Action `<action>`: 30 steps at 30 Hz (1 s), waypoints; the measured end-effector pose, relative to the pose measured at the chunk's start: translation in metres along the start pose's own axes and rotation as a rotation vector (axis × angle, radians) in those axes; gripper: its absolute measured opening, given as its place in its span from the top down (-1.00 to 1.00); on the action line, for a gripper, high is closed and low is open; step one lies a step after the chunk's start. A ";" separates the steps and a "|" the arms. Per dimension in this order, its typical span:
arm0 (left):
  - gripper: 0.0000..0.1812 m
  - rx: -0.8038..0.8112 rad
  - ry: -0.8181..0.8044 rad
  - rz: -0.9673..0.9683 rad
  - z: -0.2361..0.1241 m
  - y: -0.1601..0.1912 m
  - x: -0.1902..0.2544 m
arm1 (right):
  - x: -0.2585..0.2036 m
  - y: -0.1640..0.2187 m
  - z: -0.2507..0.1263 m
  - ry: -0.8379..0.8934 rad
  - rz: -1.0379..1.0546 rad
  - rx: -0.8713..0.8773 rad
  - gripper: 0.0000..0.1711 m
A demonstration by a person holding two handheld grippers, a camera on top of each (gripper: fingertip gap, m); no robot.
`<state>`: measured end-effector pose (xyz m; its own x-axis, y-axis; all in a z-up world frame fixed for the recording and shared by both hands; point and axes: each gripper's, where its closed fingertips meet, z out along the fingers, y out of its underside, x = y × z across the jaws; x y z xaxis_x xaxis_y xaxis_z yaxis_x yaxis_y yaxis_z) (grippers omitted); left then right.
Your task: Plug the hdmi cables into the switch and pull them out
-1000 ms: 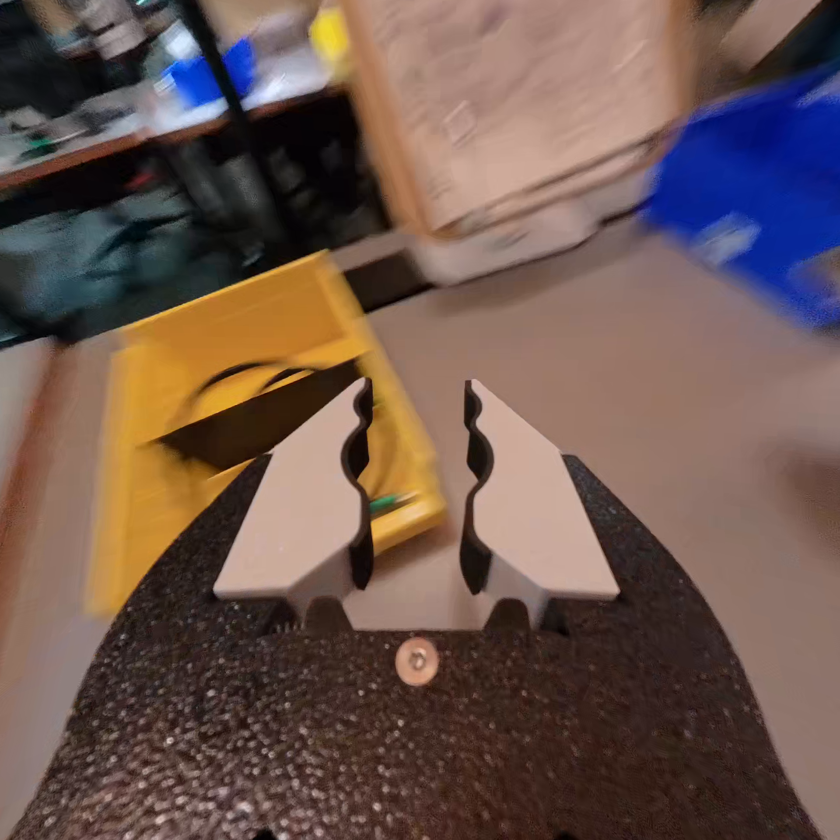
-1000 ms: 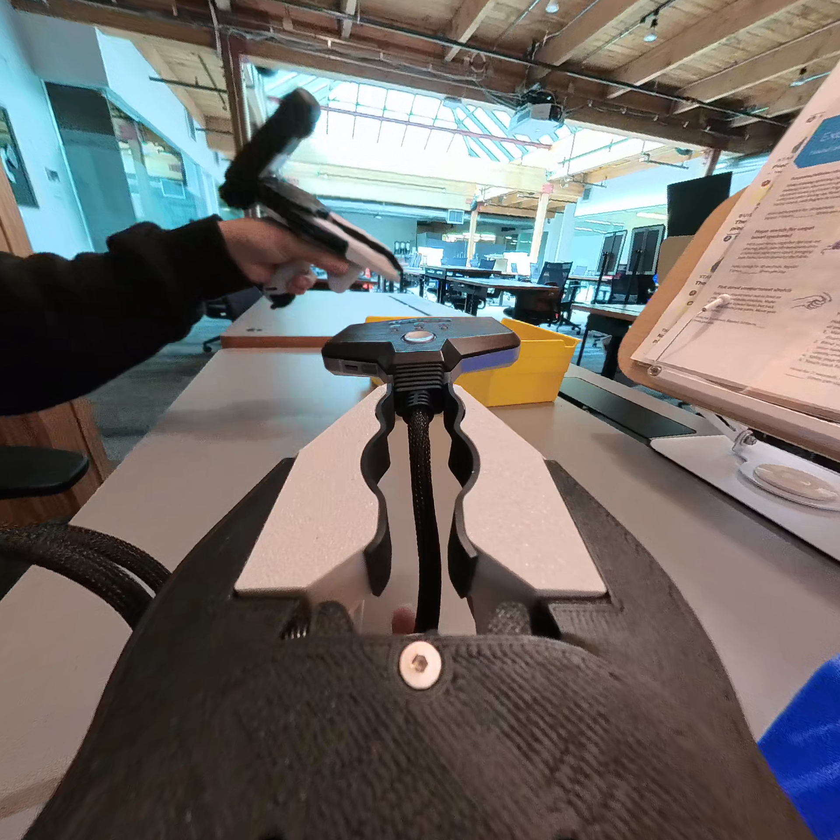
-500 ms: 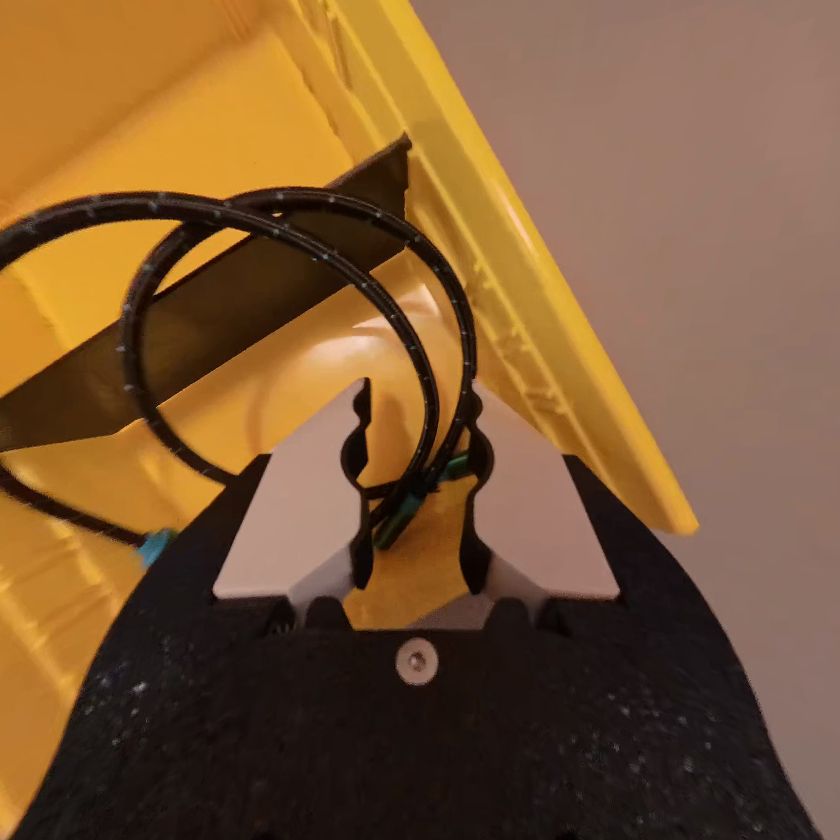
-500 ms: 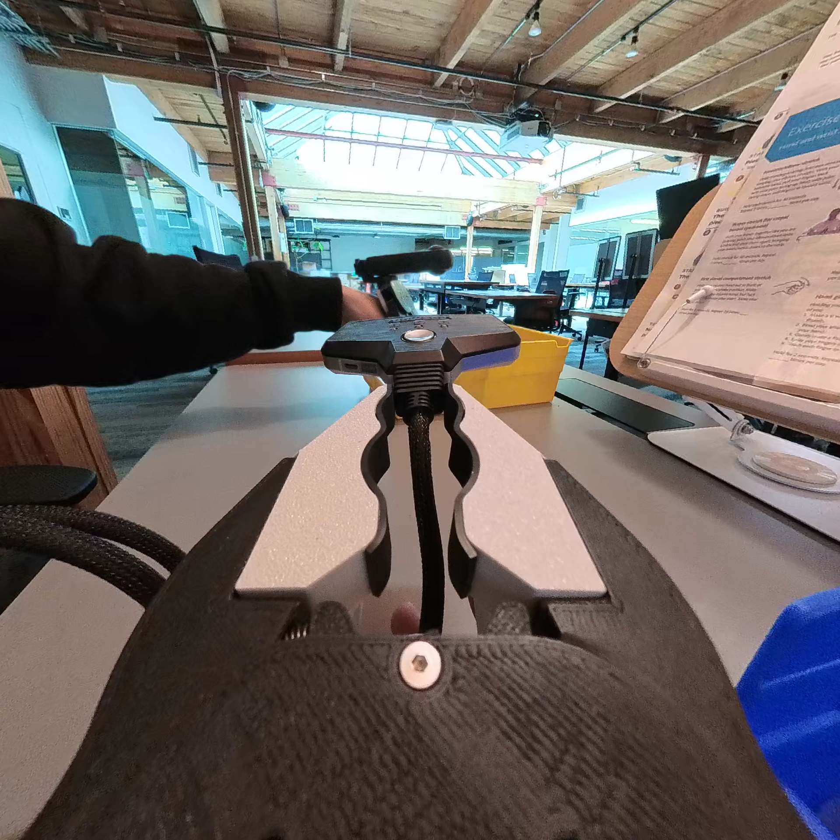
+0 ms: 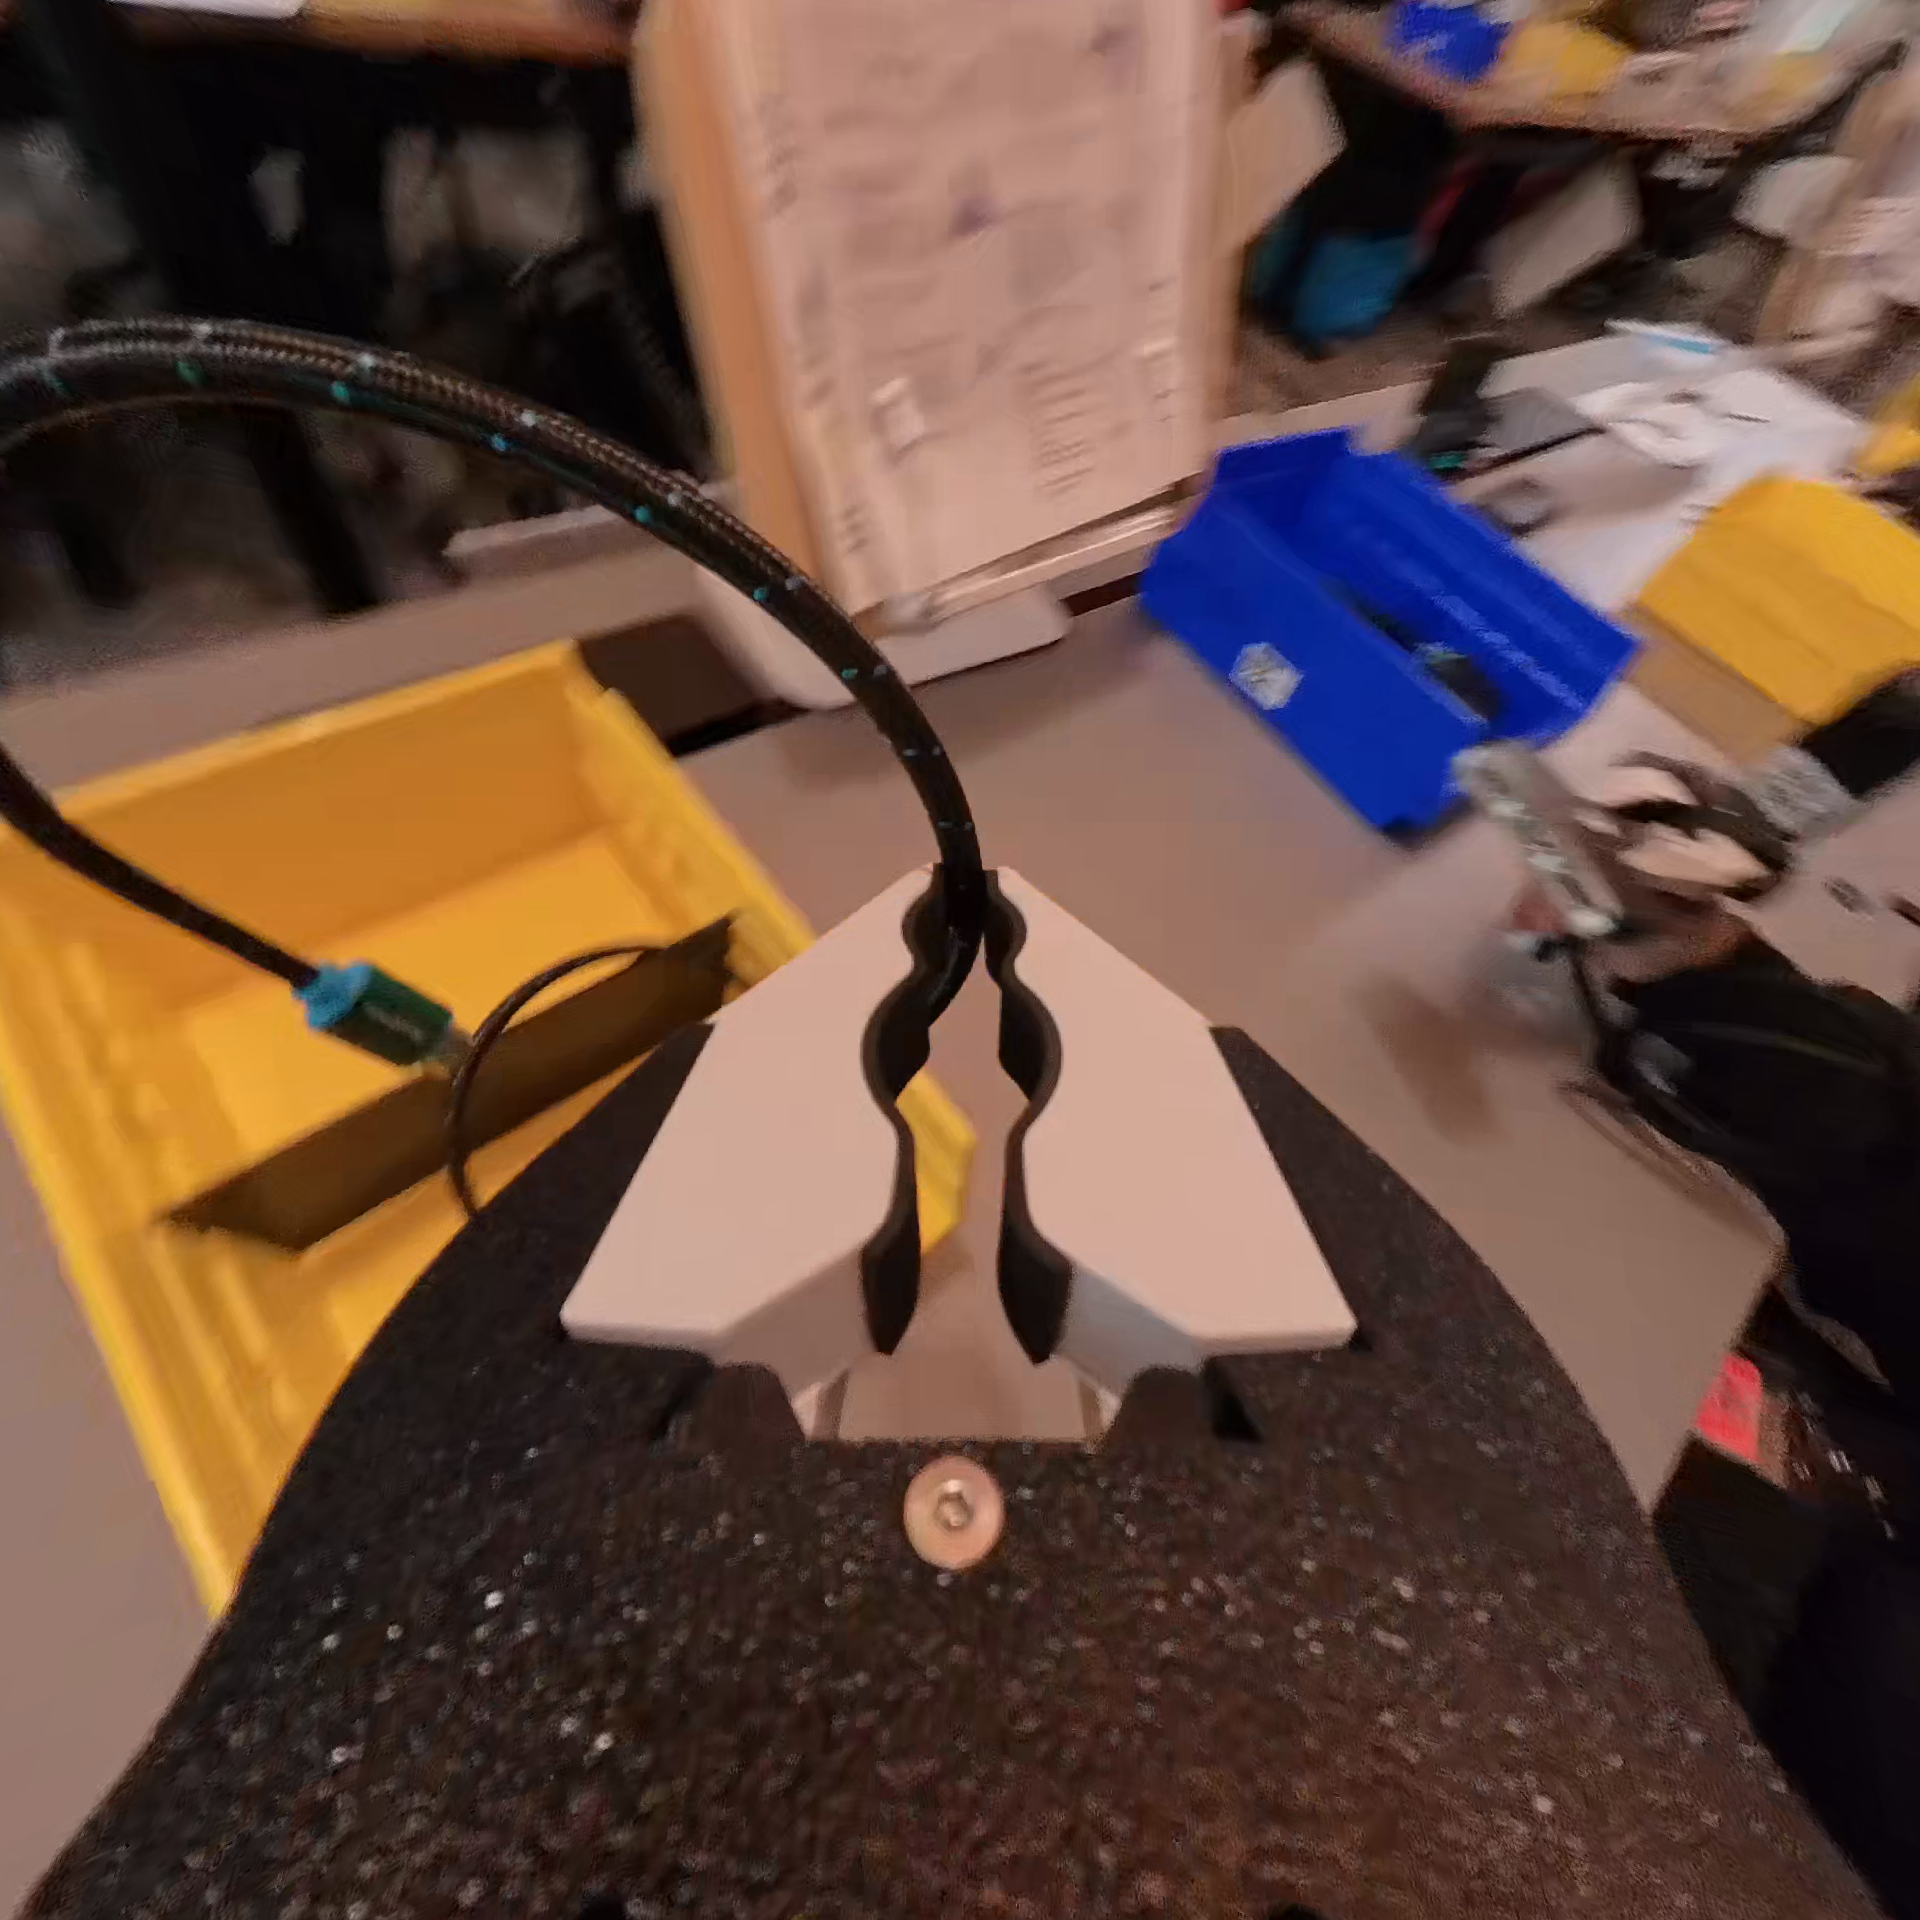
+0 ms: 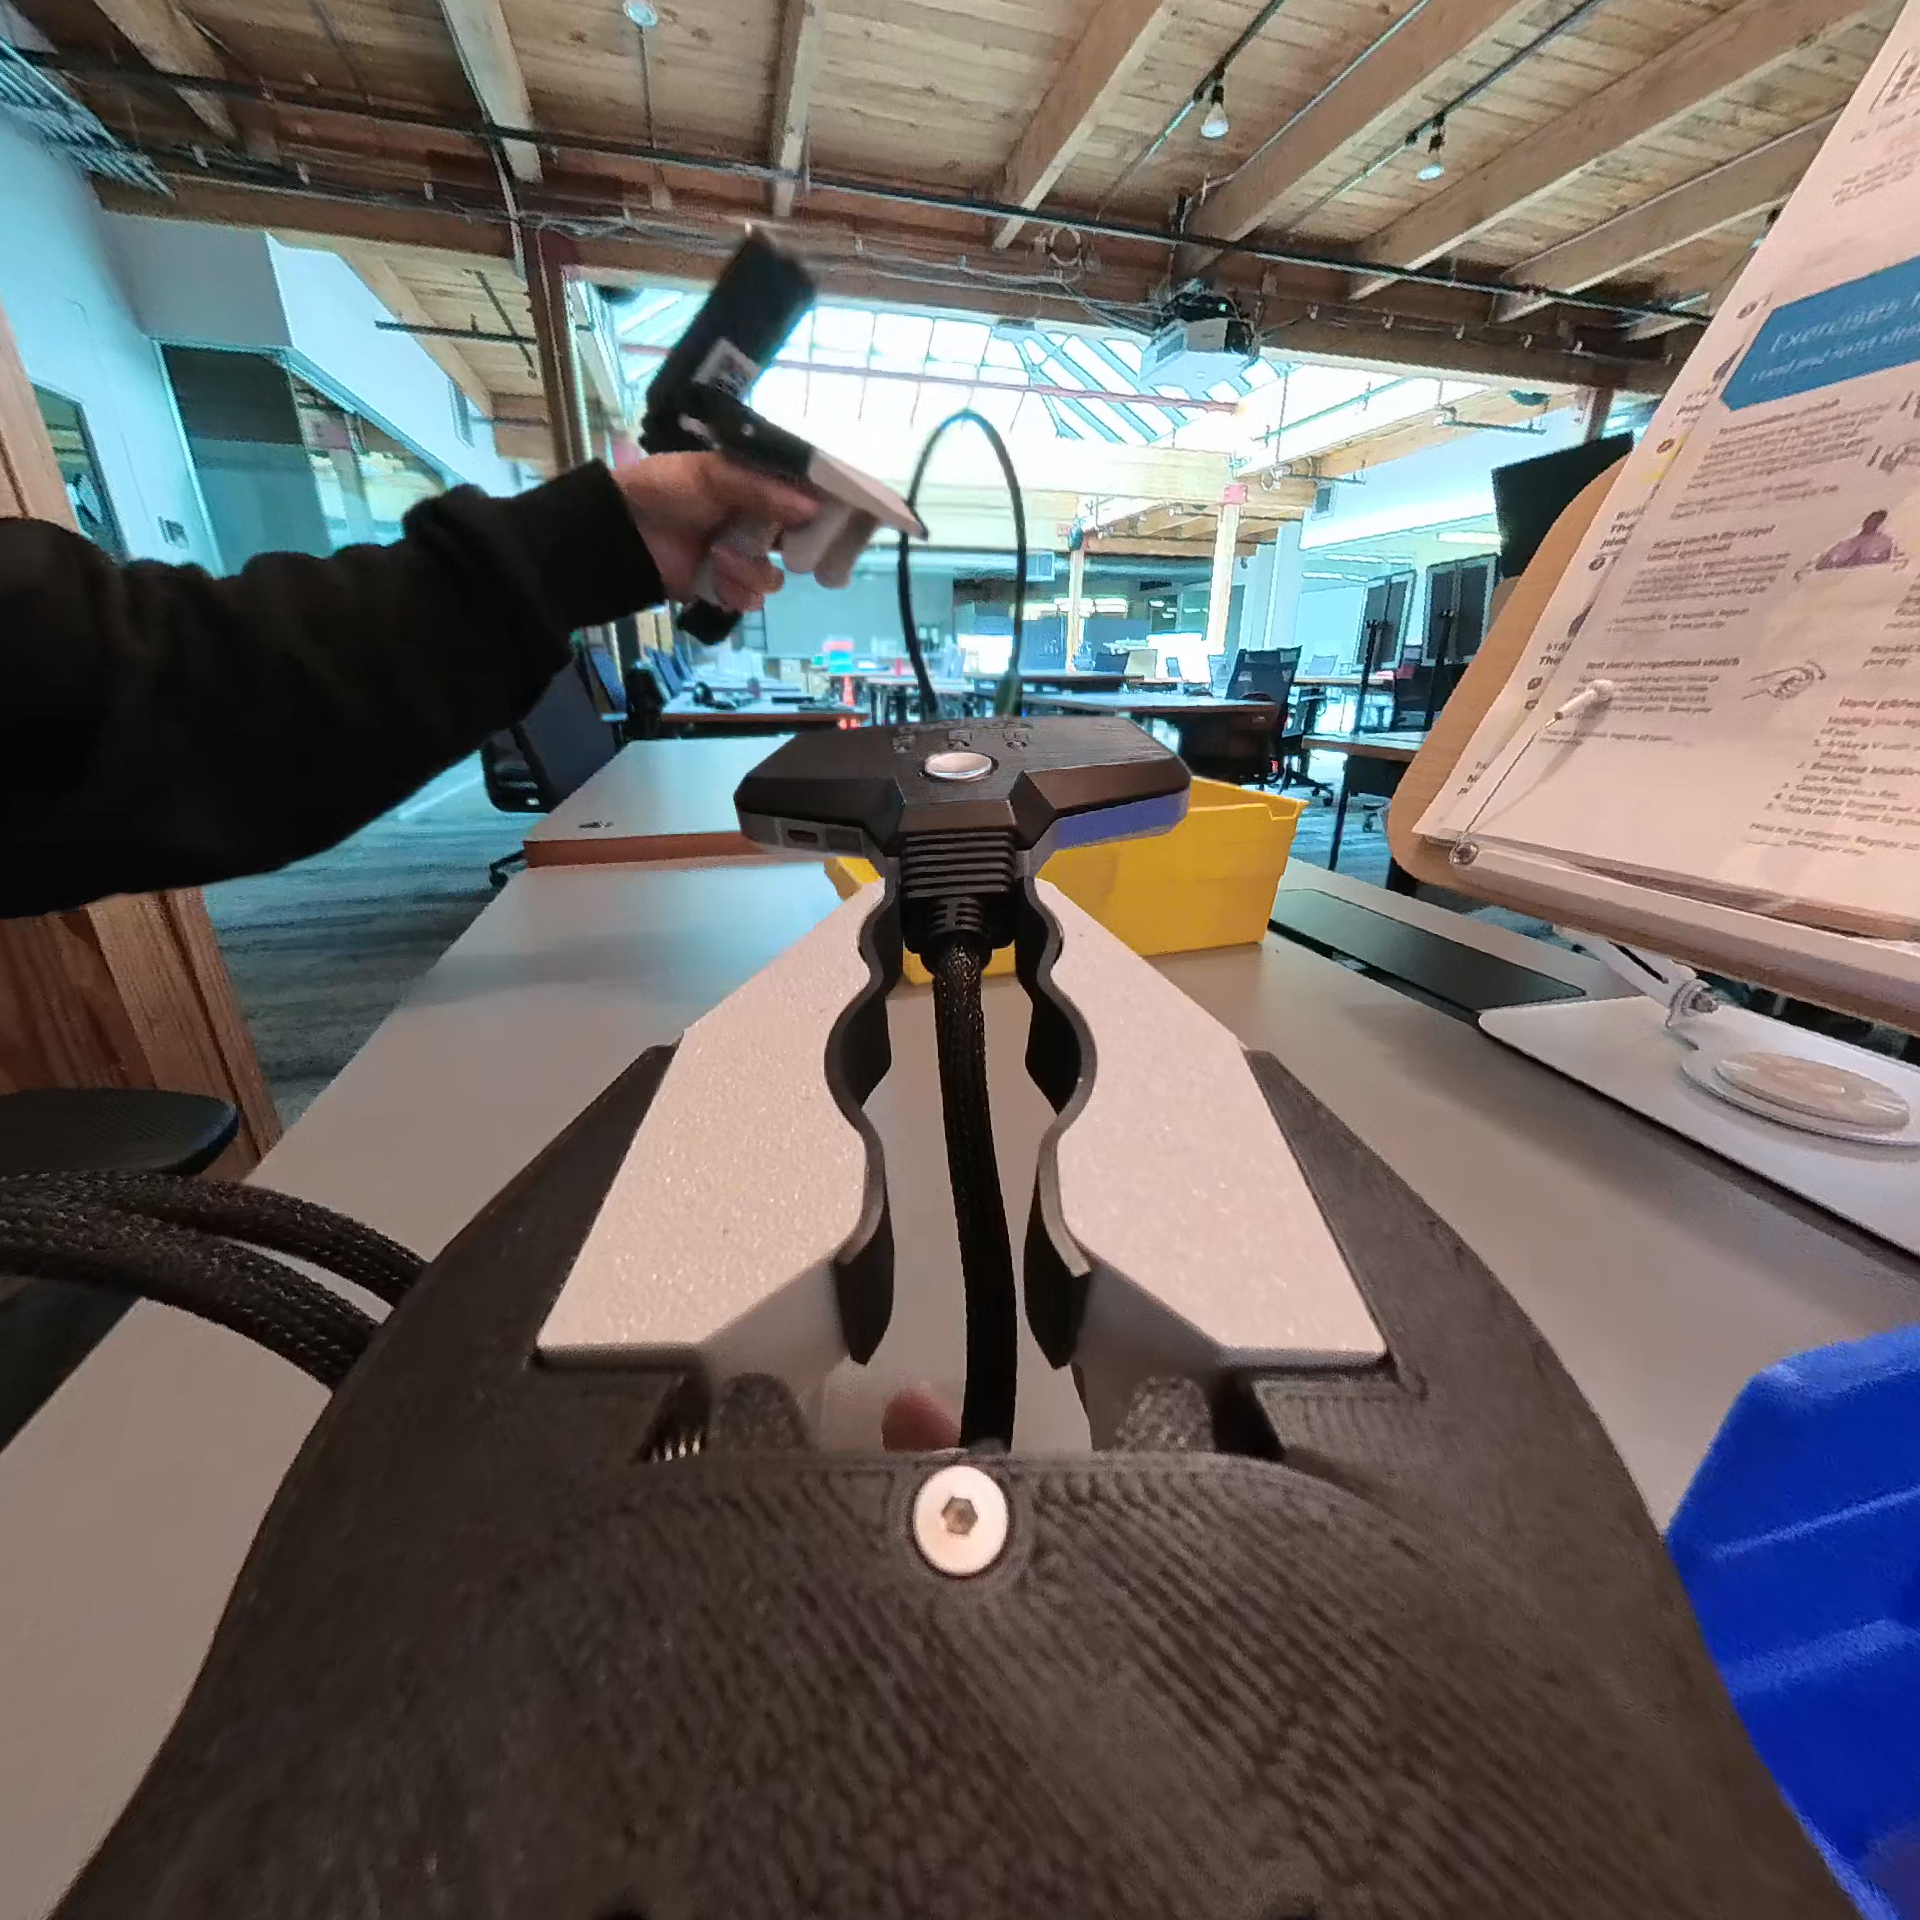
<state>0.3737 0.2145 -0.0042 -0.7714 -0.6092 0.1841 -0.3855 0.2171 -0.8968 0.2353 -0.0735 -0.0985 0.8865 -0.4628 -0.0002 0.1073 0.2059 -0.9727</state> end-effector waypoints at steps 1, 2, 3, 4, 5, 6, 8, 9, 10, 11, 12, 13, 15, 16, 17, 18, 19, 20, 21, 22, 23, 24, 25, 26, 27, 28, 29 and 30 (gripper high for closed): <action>0.97 0.017 0.054 0.073 -0.005 -0.009 0.024 | 0.000 -0.004 -0.002 -0.002 0.004 0.017 0.77; 0.97 0.018 0.106 0.158 -0.007 -0.014 0.049 | 0.000 -0.008 -0.004 -0.008 0.009 0.037 0.77; 0.97 0.005 0.157 0.256 -0.006 -0.013 0.075 | -0.001 -0.013 -0.008 -0.022 0.018 0.061 0.77; 0.97 -0.017 0.201 0.364 -0.002 -0.006 0.100 | -0.002 -0.018 -0.011 -0.041 0.031 0.090 0.77; 0.97 -0.047 0.231 0.476 0.005 0.006 0.122 | -0.004 -0.024 -0.016 -0.066 0.044 0.121 0.76; 0.97 -0.089 0.257 0.590 0.014 0.023 0.141 | -0.005 -0.030 -0.021 -0.082 0.053 0.153 0.77; 0.97 -0.169 0.306 0.810 0.032 0.067 0.170 | -0.006 -0.039 -0.032 -0.105 0.067 0.198 0.77; 0.97 -0.192 0.337 0.907 0.040 0.092 0.181 | -0.004 -0.041 -0.037 -0.100 0.066 0.205 0.77; 0.97 -0.208 0.366 0.997 0.046 0.116 0.189 | -0.003 -0.043 -0.041 -0.093 0.061 0.208 0.77; 0.97 -0.228 0.382 1.072 0.052 0.140 0.194 | -0.002 -0.044 -0.046 -0.090 0.058 0.211 0.77; 0.97 -0.261 0.382 1.127 0.057 0.162 0.195 | -0.002 -0.045 -0.049 -0.089 0.055 0.210 0.78; 0.97 -0.297 0.380 1.172 0.060 0.183 0.195 | -0.001 -0.045 -0.052 -0.084 0.050 0.200 0.77; 0.97 -0.347 0.377 1.250 0.063 0.215 0.191 | 0.002 -0.041 -0.056 -0.073 0.047 0.173 0.76; 0.97 -0.364 0.376 1.285 0.063 0.228 0.188 | 0.004 -0.039 -0.056 -0.070 0.050 0.169 0.77; 0.97 -0.371 0.378 1.311 0.063 0.237 0.186 | 0.005 -0.039 -0.056 -0.072 0.056 0.172 0.76; 0.97 -0.367 0.385 1.333 0.062 0.245 0.186 | 0.005 -0.039 -0.055 -0.075 0.061 0.176 0.76; 0.97 -0.367 0.381 1.361 0.062 0.251 0.183 | 0.005 -0.038 -0.054 -0.076 0.064 0.178 0.76; 0.97 -0.371 0.366 1.396 0.063 0.256 0.179 | 0.004 -0.037 -0.052 -0.078 0.065 0.176 0.76; 0.97 -0.377 0.356 1.423 0.063 0.261 0.176 | 0.003 -0.035 -0.050 -0.080 0.065 0.171 0.76; 0.96 -0.386 0.358 1.427 0.062 0.267 0.173 | 0.002 -0.034 -0.049 -0.081 0.065 0.165 0.76; 0.95 -0.396 0.359 1.406 0.061 0.270 0.170 | 0.002 -0.032 -0.047 -0.081 0.065 0.159 0.76; 0.94 -0.394 0.354 1.369 0.061 0.271 0.168 | 0.001 -0.031 -0.046 -0.080 0.064 0.151 0.76; 0.92 -0.384 0.352 1.317 0.061 0.270 0.168 | 0.001 -0.029 -0.046 -0.078 0.064 0.144 0.76; 0.89 -0.379 0.355 1.244 0.059 0.268 0.169 | 0.002 -0.028 -0.045 -0.075 0.065 0.140 0.77; 0.82 -0.384 0.370 1.147 0.057 0.267 0.170 | 0.002 -0.028 -0.046 -0.070 0.065 0.139 0.76; 0.74 -0.388 0.400 1.023 0.055 0.264 0.174 | 0.003 -0.028 -0.046 -0.066 0.066 0.142 0.78; 0.64 -0.370 0.422 0.875 0.055 0.256 0.179 | 0.003 -0.029 -0.046 -0.066 0.067 0.148 0.77; 0.52 -0.327 0.415 0.722 0.058 0.243 0.181 | 0.003 -0.029 -0.046 -0.069 0.070 0.153 0.77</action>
<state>0.1702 0.1126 -0.2123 -0.9786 0.0710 -0.1932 0.1885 0.6858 -0.7029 0.2137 -0.1203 -0.0806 0.9224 -0.3836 -0.0458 0.1067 0.3671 -0.9240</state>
